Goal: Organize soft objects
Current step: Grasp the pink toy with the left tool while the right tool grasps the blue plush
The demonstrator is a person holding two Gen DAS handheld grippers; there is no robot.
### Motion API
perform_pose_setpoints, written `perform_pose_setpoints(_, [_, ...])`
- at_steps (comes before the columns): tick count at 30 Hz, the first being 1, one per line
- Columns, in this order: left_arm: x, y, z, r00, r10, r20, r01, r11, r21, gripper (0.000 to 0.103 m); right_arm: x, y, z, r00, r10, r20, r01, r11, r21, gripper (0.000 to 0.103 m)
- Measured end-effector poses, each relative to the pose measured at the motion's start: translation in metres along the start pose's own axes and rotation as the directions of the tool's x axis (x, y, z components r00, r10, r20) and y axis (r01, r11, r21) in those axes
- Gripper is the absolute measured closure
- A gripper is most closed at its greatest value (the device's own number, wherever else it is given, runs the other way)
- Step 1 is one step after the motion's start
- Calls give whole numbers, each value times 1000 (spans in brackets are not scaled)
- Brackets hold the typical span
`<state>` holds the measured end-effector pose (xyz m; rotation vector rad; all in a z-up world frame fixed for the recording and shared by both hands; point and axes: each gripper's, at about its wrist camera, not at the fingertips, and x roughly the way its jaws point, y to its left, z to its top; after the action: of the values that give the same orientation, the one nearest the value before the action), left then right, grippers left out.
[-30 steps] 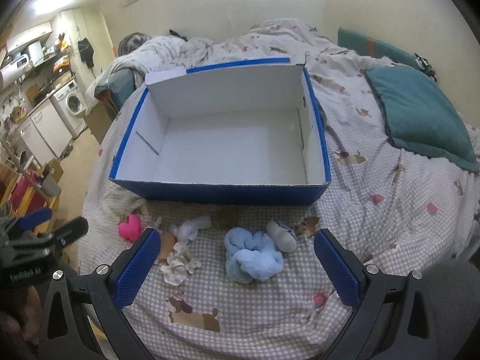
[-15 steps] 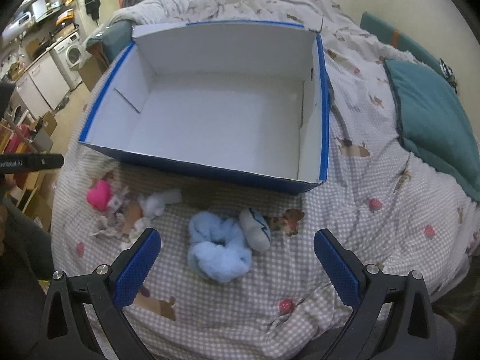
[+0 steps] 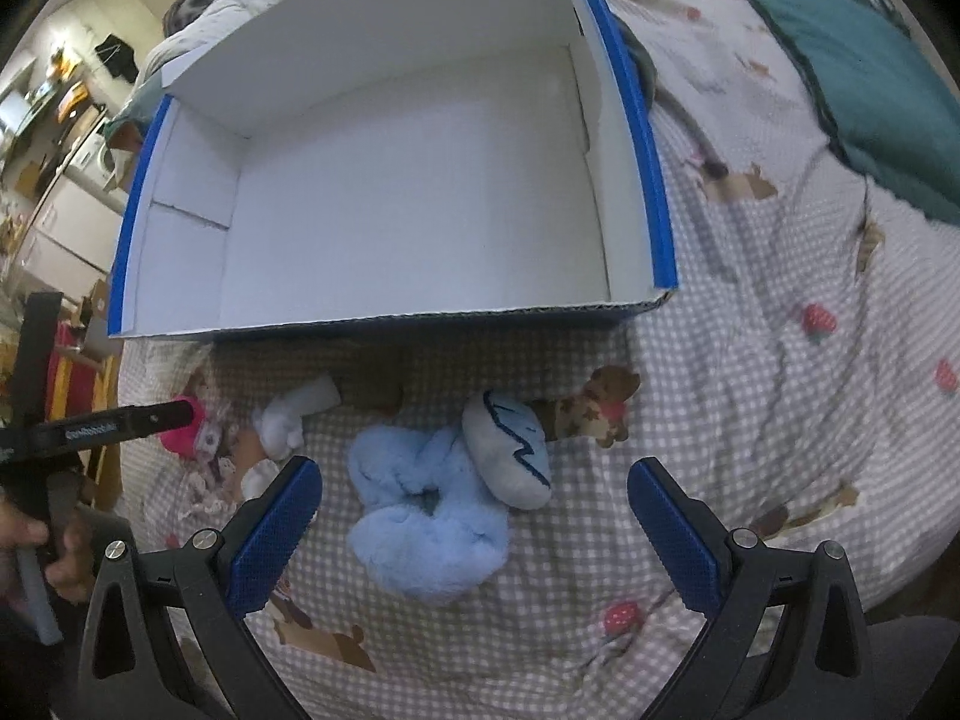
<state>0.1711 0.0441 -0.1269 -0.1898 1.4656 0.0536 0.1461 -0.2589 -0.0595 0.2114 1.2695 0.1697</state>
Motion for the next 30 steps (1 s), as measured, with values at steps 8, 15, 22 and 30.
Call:
perform_pose_setpoints(8, [15,2,-5,1000,-16,-4,15,999,-51,60,16,-6,4,998,34,-52,-31,997,64,0])
perform_pose_setpoints(15, [-9,12,-16,995,51,89,-47,998,-49,60,49,6,1,984,40,-172,-34,999,35,0])
perform_pose_setpoints(22, [-14,2,-29,991,65,119,-63,998,-15,60,75,42,-10,980,-81,-182,55,988,-142,0])
perform_pose_setpoints(30, [-39,-13,-29,988,75,136,-74,997,-15,60,74,63,-25,985,-84,-149,49,974,-222,58])
